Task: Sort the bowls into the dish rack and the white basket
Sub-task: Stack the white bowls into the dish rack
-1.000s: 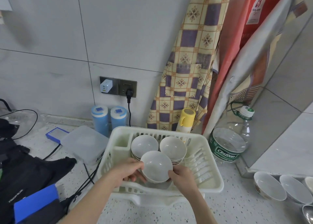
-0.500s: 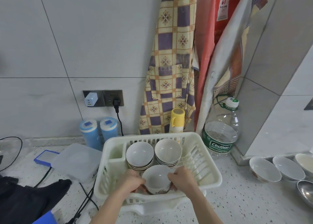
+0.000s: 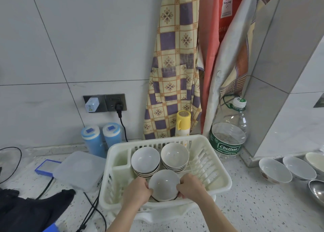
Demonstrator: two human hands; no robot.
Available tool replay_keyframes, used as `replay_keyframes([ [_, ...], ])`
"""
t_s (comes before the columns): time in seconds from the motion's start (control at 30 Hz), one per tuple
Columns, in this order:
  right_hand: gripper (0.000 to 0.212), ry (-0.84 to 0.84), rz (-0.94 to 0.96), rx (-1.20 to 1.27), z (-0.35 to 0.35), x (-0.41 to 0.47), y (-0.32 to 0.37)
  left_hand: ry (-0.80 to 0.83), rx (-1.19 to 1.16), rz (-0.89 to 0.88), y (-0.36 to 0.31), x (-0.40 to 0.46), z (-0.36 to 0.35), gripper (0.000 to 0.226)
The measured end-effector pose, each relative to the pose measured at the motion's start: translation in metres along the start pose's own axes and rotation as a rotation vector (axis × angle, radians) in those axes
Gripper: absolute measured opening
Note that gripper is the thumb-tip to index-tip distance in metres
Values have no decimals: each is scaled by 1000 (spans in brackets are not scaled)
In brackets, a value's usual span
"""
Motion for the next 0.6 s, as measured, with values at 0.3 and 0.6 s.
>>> replay_keyframes([
  [0.3,34,-61,21,-134,-2,1,-2,15,19,-16,-1,1,-1,24],
  [0.6,40,-49,19,-136,-2,4,-4,32,49,-14,-2,0,-2,33],
])
Point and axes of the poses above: each hand's wrist, its own x-axis towards the middle knuckle, its own z-axis out of the back of the hand, y = z × x, the point moved 6 cm from there along x, towards the middle knuckle, and after that the axes turned 13 degrees about x, right-handed, at the moved point
